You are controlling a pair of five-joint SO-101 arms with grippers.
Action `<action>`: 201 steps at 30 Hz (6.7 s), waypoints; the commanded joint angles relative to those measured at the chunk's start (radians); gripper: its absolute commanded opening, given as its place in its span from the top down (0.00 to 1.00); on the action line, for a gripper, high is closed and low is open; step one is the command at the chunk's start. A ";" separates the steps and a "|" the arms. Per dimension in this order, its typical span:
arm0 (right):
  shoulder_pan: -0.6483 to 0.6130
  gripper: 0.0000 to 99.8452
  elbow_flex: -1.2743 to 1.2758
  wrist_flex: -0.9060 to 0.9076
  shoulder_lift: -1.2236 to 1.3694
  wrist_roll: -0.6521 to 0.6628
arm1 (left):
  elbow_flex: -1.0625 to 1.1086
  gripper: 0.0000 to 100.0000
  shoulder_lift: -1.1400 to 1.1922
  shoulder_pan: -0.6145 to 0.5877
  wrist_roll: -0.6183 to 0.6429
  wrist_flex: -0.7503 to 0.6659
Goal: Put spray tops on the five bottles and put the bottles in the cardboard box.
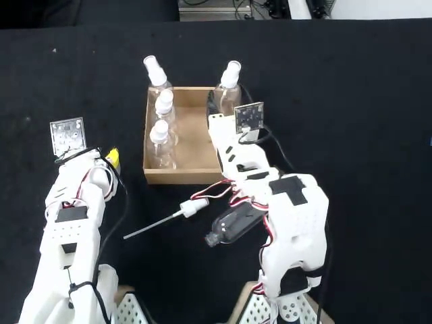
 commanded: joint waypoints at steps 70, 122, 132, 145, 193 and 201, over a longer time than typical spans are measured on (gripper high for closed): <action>-0.028 0.61 0.202 0.035 -0.386 -0.005 | -0.010 0.82 -0.005 0.007 -0.005 -0.023; 0.163 0.78 -0.107 2.590 -1.512 0.987 | -0.002 0.82 -0.005 -0.016 0.002 -0.023; -0.094 0.55 0.018 2.622 -1.403 1.194 | -0.021 0.82 -0.003 -0.202 0.230 -0.023; -0.127 0.59 0.173 2.495 -1.241 1.577 | -0.022 0.82 -0.003 -0.245 0.276 -0.023; 1.177 0.81 -0.084 2.150 -0.702 1.257 | -0.022 0.82 -0.009 -0.243 0.269 -0.025; 1.123 0.61 -0.366 2.401 -0.449 1.238 | -0.022 0.82 -0.011 -0.243 0.269 -0.025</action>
